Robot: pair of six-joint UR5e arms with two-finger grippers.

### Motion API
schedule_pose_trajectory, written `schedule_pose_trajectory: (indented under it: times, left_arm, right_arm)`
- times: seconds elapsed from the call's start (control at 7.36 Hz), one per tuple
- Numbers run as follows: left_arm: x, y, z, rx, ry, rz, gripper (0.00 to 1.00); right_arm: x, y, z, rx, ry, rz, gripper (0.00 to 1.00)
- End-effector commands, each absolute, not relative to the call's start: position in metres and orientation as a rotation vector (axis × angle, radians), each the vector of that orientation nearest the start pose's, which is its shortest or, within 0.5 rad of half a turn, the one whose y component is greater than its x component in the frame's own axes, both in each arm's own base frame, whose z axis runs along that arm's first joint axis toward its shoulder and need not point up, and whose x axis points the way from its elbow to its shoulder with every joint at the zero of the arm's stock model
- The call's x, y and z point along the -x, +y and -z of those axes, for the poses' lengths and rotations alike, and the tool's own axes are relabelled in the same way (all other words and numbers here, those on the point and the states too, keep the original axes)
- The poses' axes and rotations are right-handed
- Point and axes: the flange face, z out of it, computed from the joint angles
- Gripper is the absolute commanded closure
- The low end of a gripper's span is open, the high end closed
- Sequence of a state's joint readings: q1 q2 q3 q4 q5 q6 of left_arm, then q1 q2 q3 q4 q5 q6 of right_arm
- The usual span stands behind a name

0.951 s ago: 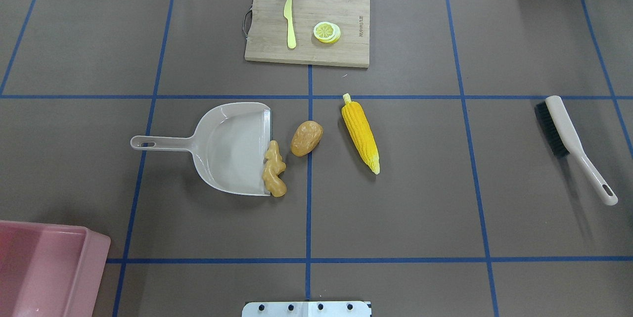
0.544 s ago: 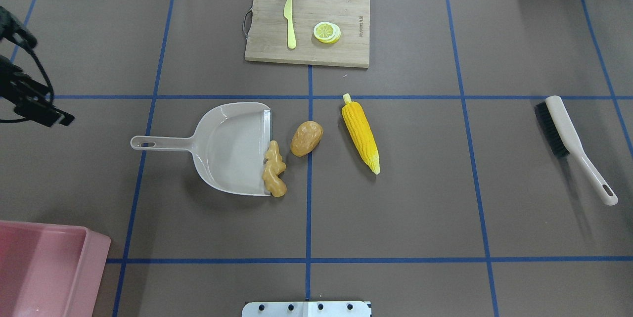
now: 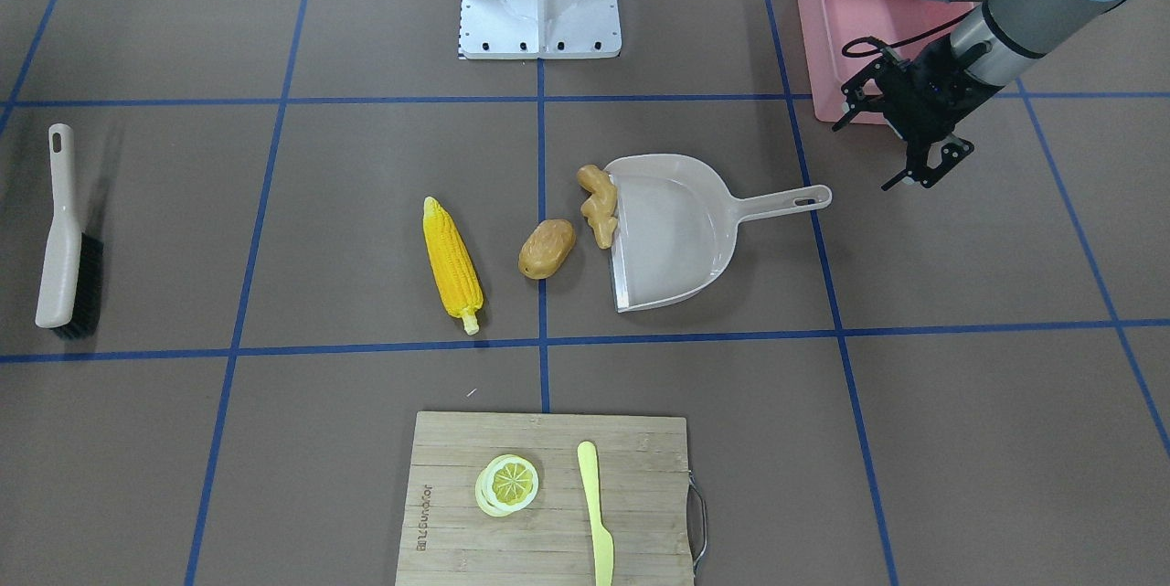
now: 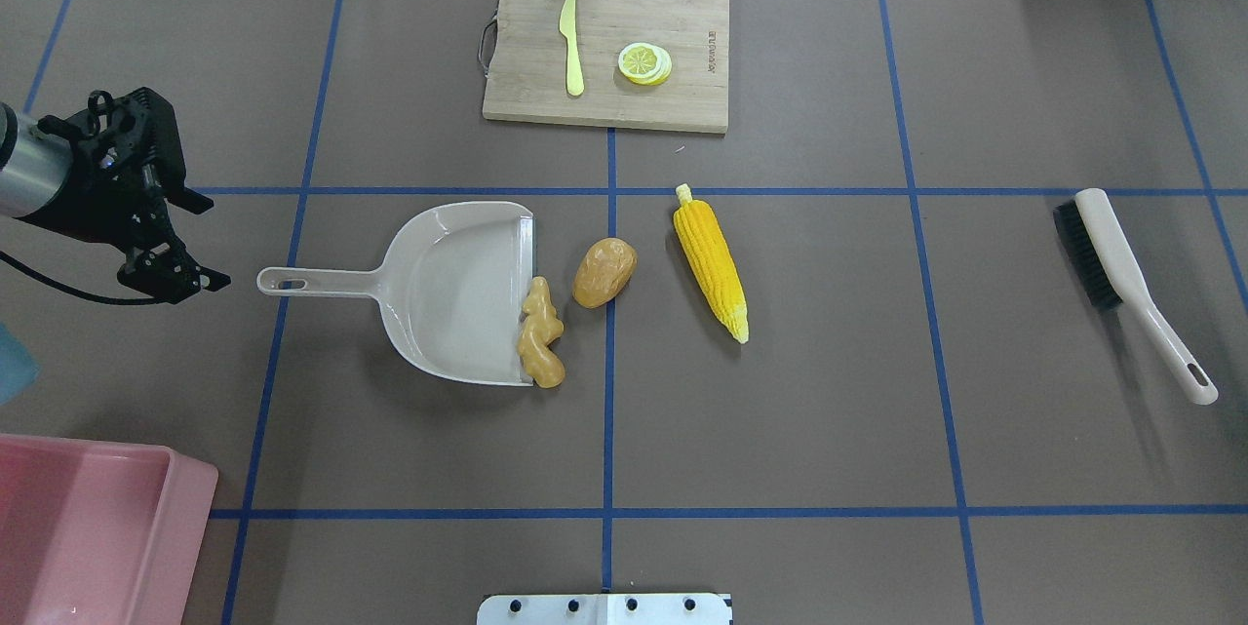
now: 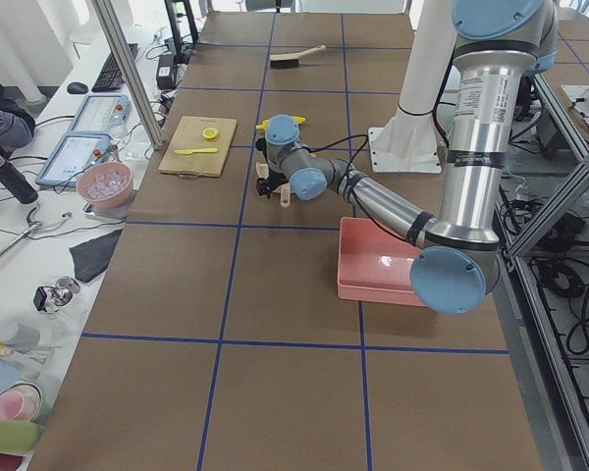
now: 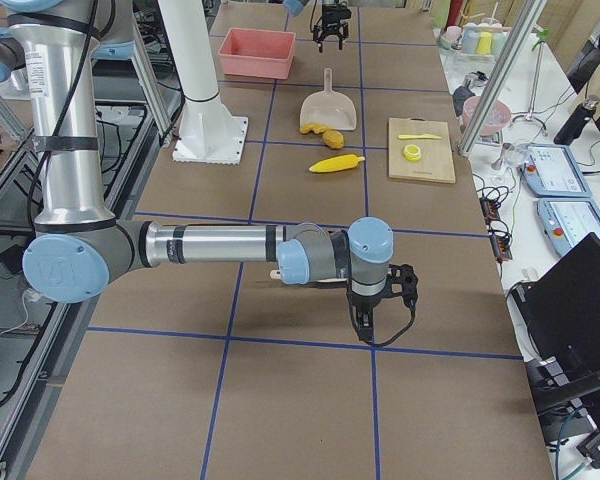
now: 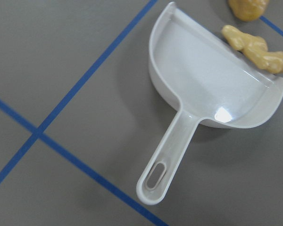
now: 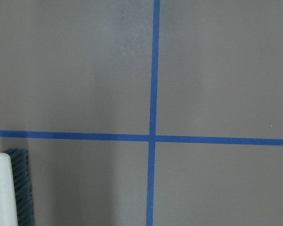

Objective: Sweep and dump trash into bin
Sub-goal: 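Move the left gripper to the white dustpan handle and grasp it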

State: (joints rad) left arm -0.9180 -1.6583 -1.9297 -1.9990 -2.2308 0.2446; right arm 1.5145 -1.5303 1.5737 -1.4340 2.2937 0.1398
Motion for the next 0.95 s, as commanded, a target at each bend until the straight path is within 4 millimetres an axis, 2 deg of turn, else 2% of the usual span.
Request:
schedule_pose_trajectory:
  times: [0.0,0.14,0.27,0.41,0.54,0.82]
  left_arm:
    - [-0.258,-0.463,-0.407,-0.826,0.697,-1.259,0.01]
    - [-0.260,-0.464,-0.404,-0.832,0.693,-1.259,0.01]
    - [-0.279,-0.461,-0.397,-0.840,0.694,-1.287,0.01]
    - [-0.301,-0.456,-0.390,-0.845,0.696,-1.316,0.01]
    - [-0.311,-0.458,-0.385,-0.847,0.702,-1.326,0.01]
    - [-0.319,-0.459,-0.375,-0.865,0.707,-1.336,0.01]
  right_arm:
    - [-0.037,-0.526,-0.619,-0.087,-0.750,-0.066,0.00]
    - [-0.021,-0.529,-0.600,-0.018,-0.852,-0.195,0.00]
    - [0.013,-0.530,-0.576,-0.025,-0.889,-0.170,0.00]
    - [0.049,-0.529,-0.566,-0.043,-0.906,-0.086,0.00]
    - [0.080,-0.519,-0.550,-0.034,-0.919,-0.039,0.00]
    - [0.144,-0.490,-0.546,0.004,-0.905,0.100,0.00]
